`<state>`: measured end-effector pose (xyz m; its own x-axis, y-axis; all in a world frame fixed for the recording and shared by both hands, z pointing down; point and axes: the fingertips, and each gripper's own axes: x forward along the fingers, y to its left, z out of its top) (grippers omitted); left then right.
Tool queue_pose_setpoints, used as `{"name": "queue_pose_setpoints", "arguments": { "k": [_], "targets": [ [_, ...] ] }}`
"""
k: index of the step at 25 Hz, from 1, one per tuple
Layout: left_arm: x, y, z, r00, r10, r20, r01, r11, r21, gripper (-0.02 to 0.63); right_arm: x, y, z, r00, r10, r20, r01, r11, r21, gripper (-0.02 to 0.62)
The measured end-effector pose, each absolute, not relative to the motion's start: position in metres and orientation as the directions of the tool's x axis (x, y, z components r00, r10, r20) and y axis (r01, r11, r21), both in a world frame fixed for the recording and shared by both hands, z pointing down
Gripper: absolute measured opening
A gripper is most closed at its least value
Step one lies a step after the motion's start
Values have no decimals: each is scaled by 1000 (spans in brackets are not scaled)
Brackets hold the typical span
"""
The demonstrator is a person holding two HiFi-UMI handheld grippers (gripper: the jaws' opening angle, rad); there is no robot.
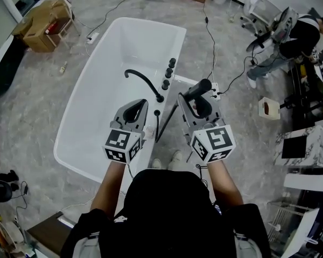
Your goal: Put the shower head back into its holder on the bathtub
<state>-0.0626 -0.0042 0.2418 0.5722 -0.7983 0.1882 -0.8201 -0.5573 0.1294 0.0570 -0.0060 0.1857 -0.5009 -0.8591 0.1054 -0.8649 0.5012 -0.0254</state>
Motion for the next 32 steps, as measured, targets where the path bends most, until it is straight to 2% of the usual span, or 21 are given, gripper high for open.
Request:
{"name": "queue_pose_setpoints", "arguments": {
  "k": [32],
  "targets": [
    [-54,-83,235,259,-935,240,-966,-245,87,14,65,-148,165,-742,-668,53,-670,741,-40,143]
  ]
}}
